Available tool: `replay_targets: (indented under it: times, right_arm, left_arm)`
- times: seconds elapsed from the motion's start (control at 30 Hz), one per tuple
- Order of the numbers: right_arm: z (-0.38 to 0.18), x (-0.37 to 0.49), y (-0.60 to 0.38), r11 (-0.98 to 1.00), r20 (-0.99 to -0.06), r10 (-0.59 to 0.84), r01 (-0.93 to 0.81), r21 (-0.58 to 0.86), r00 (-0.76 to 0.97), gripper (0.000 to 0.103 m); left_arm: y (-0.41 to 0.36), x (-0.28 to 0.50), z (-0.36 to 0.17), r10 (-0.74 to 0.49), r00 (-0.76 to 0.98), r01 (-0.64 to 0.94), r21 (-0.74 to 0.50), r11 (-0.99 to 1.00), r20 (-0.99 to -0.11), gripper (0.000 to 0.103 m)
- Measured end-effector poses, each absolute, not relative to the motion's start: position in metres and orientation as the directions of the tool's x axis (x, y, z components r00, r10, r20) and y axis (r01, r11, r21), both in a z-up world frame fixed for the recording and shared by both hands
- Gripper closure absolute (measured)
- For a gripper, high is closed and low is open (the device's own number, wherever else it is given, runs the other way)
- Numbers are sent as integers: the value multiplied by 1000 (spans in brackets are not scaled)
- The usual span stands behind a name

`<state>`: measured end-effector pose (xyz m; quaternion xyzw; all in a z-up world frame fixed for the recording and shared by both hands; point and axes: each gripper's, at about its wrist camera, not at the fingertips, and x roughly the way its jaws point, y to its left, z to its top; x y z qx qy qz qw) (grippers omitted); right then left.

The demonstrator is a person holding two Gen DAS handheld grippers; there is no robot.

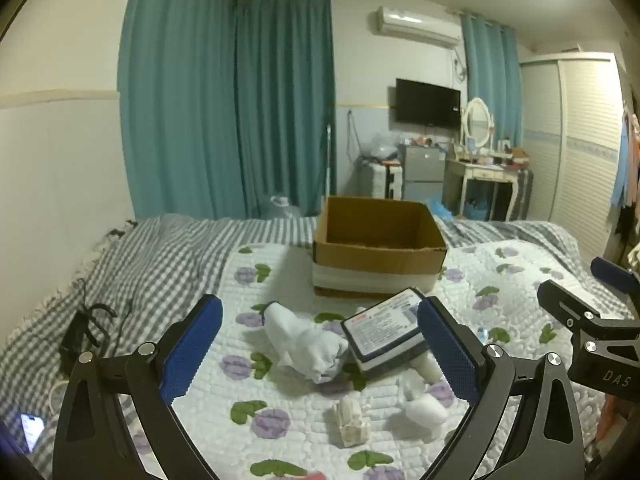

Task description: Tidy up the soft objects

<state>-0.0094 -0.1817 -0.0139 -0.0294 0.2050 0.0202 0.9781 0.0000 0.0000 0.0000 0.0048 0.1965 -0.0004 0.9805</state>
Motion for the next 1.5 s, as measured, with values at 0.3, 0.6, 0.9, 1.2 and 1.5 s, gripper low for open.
replay_targets:
  times: [0.3,0.6,0.9,1.2,1.5]
  right_arm:
    - [-15,-8,-181,997,-404,23,-49,-54,914,0]
    - [-17,-8,-181,997,-406,23,-51,-58,914,0]
    - [-20,-7,-182,997,-407,22,-50,-59,913,0]
    - [-20,-7,-182,997,-409,21,-50,-61,912,0]
    - [-20,-7,-181,997,-411,19,-50,-64,912,0]
  left_arm:
    - [1,3,-4,-3,921,2,-2,1000,-389,3]
    - [-3,-3,-5,-12,923,12,-3,1000,-385,3]
    - [-2,0,-4,-14,919,13,-5,1000,-393,3]
    - [0,-1,-7,-9,917,6,-9,1000,-399,3]
    - [0,-2,-7,-6,917,3,-8,1000,-398,3]
